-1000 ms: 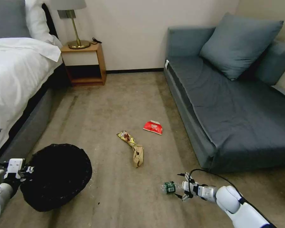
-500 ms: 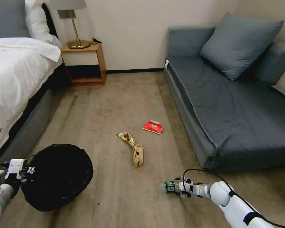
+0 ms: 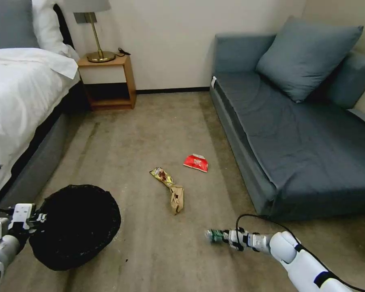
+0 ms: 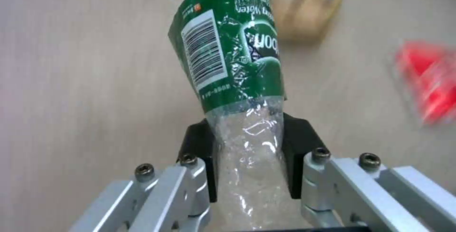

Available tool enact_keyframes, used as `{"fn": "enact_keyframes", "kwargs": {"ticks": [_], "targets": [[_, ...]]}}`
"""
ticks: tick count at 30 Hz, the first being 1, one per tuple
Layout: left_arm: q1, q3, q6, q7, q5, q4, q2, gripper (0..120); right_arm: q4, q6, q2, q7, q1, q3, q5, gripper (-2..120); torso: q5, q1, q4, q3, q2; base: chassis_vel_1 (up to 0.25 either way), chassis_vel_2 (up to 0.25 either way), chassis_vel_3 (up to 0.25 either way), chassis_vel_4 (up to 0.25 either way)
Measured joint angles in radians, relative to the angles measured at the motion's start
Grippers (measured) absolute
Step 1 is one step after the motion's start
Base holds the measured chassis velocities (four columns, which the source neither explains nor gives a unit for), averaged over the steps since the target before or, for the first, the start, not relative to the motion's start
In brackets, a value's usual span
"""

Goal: Pick up the trash bin, then pick up the garbage on the floor and place it into the trash bin.

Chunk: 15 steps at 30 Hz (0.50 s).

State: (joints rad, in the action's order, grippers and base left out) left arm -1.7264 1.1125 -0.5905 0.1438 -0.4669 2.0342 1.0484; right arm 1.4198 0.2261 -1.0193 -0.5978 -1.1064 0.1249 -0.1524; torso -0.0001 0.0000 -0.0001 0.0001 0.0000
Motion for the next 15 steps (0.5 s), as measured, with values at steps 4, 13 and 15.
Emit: {"fn": "enact_keyframes", "kwargs": {"ticks": [4, 13, 15], "targets": [[-0.002, 0.000, 0.000, 0.000, -0.001, 0.006, 0.003, 5, 0.149, -0.052, 0.006, 0.126, -0.002, -0.066, 0.177, 25, 0.0000, 0.000, 0.0001, 0.000, 0.000, 0.000, 0.000, 0.000, 0.000], [-0.011, 0.000, -0.002, 0.000, -0.002, 0.024, 0.013, 5, 0.389, -0.258, -0.123, 0.366, 0.131, -0.396, 0.503, 25, -0.0004, 0.000, 0.0003, 0.000, 0.000, 0.000, 0.000, 0.000, 0.000], [-0.009, -0.005, -0.005, -0.002, -0.002, 0.028, 0.013, 5, 0.359, -0.286, -0.190, 0.398, 0.196, -0.480, 0.559, 25, -0.0002, 0.000, 0.0003, 0.000, 0.000, 0.000, 0.000, 0.000, 0.000]]}}
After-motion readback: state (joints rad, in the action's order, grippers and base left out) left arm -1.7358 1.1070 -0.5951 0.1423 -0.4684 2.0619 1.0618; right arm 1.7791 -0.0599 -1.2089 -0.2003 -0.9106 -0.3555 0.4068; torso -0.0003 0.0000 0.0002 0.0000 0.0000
